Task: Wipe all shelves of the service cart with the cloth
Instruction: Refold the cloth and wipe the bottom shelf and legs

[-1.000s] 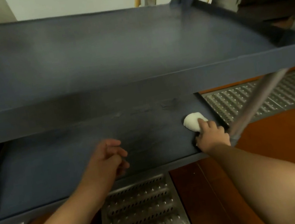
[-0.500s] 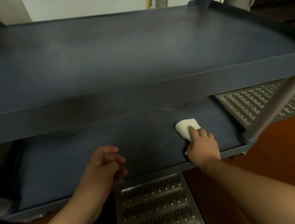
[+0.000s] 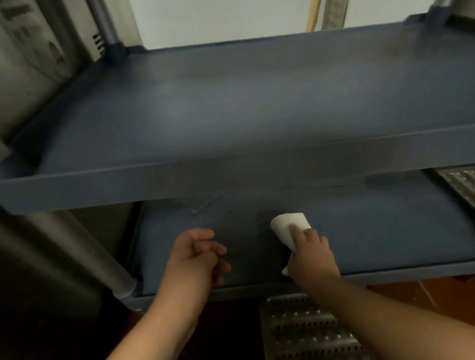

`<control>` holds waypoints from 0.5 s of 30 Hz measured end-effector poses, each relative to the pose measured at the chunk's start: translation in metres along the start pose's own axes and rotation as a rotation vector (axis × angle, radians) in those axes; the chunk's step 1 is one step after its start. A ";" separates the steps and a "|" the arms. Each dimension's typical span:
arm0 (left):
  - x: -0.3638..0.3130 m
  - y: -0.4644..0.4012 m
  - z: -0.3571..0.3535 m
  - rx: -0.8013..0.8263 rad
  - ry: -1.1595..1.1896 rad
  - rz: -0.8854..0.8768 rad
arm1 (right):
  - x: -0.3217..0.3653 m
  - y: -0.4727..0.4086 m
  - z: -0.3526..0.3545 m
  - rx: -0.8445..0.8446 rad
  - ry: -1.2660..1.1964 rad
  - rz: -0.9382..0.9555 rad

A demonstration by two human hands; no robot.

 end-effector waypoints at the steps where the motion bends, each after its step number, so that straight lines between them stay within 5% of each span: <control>1: -0.002 -0.001 0.010 -0.025 0.009 0.002 | 0.019 0.002 -0.008 0.008 -0.005 0.027; 12: 0.009 -0.004 0.093 -0.230 0.069 0.116 | 0.216 0.033 -0.083 0.002 -0.020 0.372; 15: 0.007 -0.006 0.089 -0.133 0.026 0.085 | 0.252 0.035 -0.099 0.138 -0.045 0.445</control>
Point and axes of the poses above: each hand's wrist, its own y-axis away from the middle knuckle, its own z-axis out of the back of the hand, x = y × z, the point moved 6 cm from there along -y, towards the middle knuckle, and after that the axes turned 1 degree about x, right-handed, at the moved point
